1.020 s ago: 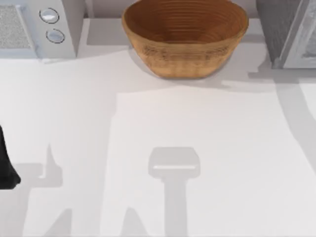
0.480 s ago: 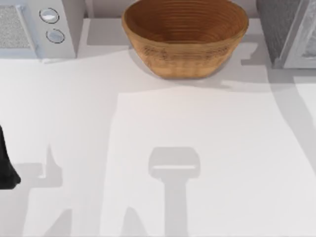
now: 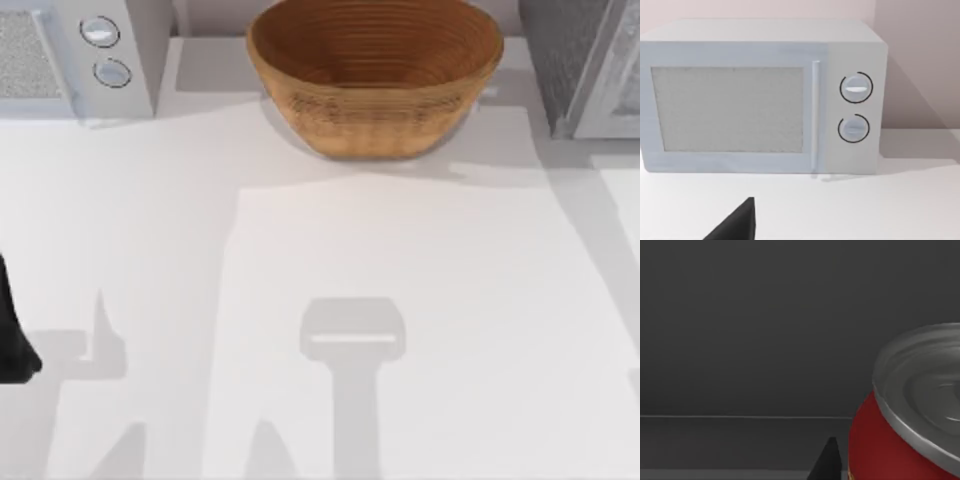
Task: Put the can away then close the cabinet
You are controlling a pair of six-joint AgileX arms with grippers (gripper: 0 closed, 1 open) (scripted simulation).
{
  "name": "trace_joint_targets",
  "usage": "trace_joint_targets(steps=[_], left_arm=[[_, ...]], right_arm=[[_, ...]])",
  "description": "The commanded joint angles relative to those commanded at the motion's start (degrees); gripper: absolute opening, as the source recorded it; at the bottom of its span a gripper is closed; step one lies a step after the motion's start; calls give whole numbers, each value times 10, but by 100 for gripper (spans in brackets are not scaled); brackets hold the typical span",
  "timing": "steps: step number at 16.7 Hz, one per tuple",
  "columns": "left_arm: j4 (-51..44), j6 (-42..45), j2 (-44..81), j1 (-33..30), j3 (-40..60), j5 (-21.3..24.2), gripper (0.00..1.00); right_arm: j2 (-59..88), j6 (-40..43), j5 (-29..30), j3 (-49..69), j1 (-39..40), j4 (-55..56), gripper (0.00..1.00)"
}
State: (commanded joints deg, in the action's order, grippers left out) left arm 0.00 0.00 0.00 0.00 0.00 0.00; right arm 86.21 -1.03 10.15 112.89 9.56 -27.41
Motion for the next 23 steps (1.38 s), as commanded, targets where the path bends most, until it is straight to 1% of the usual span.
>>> trace_joint_targets(steps=[7, 10, 13, 18, 23], left_arm=[[0, 0, 0, 0, 0, 0, 100], [0, 0, 0, 0, 0, 0, 100], [0, 0, 0, 0, 0, 0, 100], [0, 0, 0, 0, 0, 0, 100], [0, 0, 0, 0, 0, 0, 100]], right_arm=[[210, 1, -20, 294, -23, -72, 0], [286, 0, -26, 396, -33, -99, 0], [330, 0, -31, 452, -39, -114, 0], [337, 0, -32, 460, -40, -117, 0], [337, 0, -32, 460, -40, -117, 38]])
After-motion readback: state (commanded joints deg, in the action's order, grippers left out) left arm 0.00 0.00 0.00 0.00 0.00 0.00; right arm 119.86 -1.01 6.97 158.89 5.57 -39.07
